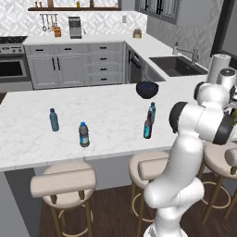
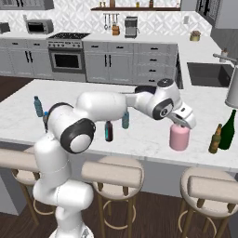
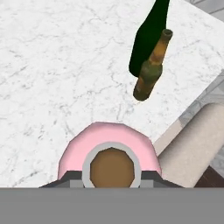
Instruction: Move the plastic bottles in the middle to the plastics group, and the glass bottles in the middle to the glass group.
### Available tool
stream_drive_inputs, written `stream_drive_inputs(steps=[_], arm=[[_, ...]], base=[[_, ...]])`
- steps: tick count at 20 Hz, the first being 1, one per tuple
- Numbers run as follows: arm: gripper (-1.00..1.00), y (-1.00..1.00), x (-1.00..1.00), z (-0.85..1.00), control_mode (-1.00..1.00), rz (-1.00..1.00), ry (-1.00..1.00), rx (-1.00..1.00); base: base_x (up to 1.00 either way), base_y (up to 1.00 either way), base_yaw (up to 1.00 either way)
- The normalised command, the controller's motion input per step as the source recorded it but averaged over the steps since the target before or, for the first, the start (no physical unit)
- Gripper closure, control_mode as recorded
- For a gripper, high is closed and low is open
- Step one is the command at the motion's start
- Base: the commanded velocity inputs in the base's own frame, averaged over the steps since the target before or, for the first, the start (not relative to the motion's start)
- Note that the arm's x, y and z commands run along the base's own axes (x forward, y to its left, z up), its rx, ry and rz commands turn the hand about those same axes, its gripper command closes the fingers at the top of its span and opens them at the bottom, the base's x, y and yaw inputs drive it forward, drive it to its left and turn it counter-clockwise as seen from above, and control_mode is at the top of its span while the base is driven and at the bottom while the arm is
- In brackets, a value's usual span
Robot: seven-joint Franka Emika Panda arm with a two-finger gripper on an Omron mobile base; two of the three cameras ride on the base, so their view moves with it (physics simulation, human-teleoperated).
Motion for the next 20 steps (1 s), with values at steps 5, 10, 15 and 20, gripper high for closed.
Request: stream_drive_inputs(steps=[5,10,15,20], arm=[[1.0,-0.49,0.35,-0.02,-1.0,-0.04,0.0,0.02],[1.0,-0.38,0.04,-0.27,-1.0,-0.03,0.0,0.02],[1.0,-0.21,0.1,-0.37,-1.0,0.0,0.0,0.02],[1.0,0.0,0.31,-0.34,-1.0,0.0,-0.07,0.0]], base=[[0.0,0.0,0.0],[0.0,0.0,0.0],[0.0,0.0,0.0],[0.0,0.0,0.0]])
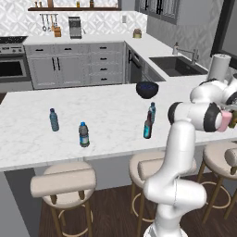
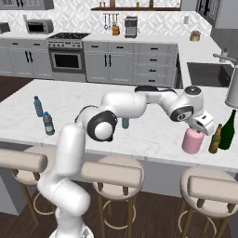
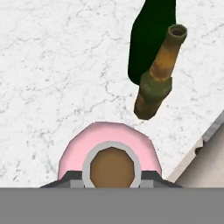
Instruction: Move the plastic bottles in the middle to the plastics group, and the glass bottles in the middle to the glass group.
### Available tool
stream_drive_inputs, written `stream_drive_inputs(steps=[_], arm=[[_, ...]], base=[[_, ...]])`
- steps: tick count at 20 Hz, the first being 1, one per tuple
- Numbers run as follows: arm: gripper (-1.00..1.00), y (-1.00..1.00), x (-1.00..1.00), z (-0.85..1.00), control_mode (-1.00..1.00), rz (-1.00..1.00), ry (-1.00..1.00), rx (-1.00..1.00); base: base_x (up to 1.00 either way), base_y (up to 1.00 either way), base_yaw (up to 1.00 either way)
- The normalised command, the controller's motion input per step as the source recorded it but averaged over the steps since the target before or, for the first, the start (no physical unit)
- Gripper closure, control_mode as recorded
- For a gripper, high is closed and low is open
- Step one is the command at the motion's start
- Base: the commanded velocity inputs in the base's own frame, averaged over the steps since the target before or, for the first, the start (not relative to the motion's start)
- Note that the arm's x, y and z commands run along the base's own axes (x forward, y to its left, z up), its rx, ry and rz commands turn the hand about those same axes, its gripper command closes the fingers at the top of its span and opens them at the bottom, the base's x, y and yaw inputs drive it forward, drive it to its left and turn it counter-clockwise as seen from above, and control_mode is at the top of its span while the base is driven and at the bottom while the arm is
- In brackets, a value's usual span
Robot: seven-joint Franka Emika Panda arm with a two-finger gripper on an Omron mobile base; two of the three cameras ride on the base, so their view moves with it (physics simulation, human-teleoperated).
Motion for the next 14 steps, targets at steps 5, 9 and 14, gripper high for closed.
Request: stream_drive_inputs(steps=[5,9,14], arm=[[1.0,0.0,0.34,-0.28,-1.0,0.0,-0.07,0.0],[1.0,-0.03,0.38,-0.2,-1.0,0.0,0.0,-0.1],[1.0,-0.17,0.25,-0.1,-1.0,-0.03,0.0,-0.15]], base=[[0.0,0.0,0.0],[0.0,0.0,0.0],[0.0,0.0,0.0]])
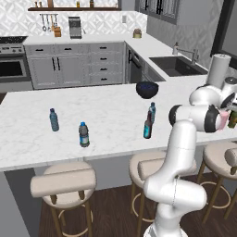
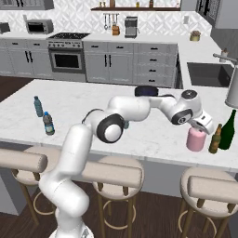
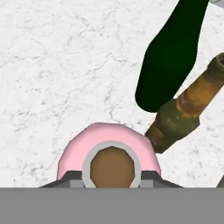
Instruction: Move the plastic bottles in the middle to the plastics group, and the glass bottles in the middle to the glass group.
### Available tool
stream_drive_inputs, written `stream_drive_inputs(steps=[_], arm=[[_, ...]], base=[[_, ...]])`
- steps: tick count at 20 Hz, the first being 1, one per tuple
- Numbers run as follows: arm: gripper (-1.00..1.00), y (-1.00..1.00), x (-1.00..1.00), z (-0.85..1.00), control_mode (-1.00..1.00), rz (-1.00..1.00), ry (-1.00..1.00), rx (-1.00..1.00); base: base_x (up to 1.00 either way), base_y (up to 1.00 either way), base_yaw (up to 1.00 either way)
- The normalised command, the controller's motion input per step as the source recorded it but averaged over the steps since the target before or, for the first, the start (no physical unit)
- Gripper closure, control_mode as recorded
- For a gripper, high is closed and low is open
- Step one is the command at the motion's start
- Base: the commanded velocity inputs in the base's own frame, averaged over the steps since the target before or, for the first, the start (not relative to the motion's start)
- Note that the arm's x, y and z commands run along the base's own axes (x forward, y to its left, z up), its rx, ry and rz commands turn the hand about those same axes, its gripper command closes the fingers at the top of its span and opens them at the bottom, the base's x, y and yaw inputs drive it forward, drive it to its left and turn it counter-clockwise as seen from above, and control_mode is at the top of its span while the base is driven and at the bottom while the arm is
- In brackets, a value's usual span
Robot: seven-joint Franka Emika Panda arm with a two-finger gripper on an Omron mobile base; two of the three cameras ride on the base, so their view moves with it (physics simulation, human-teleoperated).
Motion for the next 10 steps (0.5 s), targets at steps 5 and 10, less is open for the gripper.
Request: stream_drive_inputs(steps=[5,10], arm=[[1.0,-0.16,0.2,-0.21,-1.0,-0.05,0.0,-0.14],[1.0,-0.05,0.02,-0.47,-1.0,-0.01,0.05,-0.01]], base=[[0.0,0.0,0.0],[0.0,0.0,0.0]])
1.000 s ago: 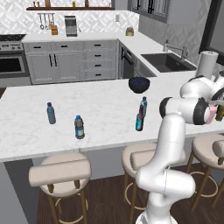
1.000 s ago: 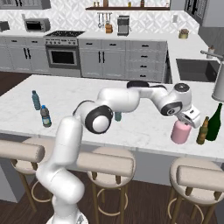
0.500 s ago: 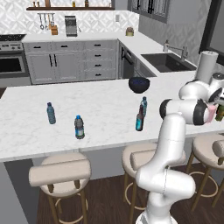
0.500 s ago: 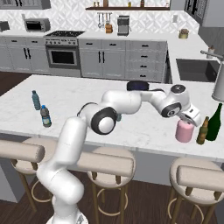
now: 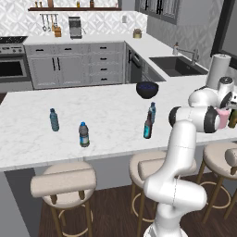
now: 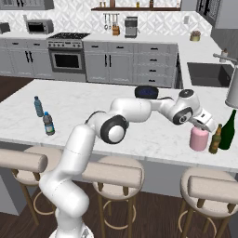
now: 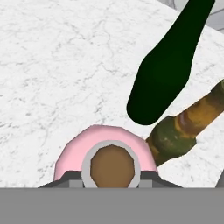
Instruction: Move the plastic bottles in the middle to the plastics group, and the glass bottles in the middle to the glass group.
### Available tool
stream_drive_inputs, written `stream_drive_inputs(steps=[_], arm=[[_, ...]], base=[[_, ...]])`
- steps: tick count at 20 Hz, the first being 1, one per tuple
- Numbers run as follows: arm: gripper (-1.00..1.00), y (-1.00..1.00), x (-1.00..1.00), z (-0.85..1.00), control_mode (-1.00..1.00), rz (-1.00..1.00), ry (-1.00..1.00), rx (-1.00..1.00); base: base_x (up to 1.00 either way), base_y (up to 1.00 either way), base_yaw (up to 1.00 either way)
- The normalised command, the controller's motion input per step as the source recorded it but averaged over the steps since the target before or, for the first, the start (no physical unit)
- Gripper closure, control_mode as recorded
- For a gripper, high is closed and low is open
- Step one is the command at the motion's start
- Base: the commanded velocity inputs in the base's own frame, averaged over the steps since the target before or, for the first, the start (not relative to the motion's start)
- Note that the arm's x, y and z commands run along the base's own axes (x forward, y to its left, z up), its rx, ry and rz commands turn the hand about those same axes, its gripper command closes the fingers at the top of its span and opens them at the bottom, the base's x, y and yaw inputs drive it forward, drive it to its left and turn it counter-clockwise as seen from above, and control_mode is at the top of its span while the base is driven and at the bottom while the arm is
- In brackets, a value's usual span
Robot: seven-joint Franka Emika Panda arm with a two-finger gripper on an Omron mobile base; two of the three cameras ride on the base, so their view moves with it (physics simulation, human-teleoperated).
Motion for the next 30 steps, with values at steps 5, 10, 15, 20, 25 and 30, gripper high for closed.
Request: stream_drive_inputs(steps=[5,10,15,20,25,30], arm=[[1.0,-0.02,0.0,-0.56,-1.0,0.0,0.07,0.0],[-1.0,-0.02,-0.02,-0.34,-1.0,0.0,0.0,0.0],[-1.0,-0.03,-0.1,0.06,-1.0,0.0,-0.01,0.09],[-1.0,0.19,-0.12,0.27,-1.0,0.04,0.0,0.01],[-1.0,0.36,-0.44,0.35,-1.0,0.12,0.0,0.0],[-1.0,0.55,-0.74,0.14,-1.0,0.06,0.0,0.0]], base=[[0.0,0.0,0.0],[0.0,0.0,0.0],[0.0,0.0,0.0],[0.0,0.0,0.0],[0.0,0.0,0.0],[0.0,0.0,0.0]])
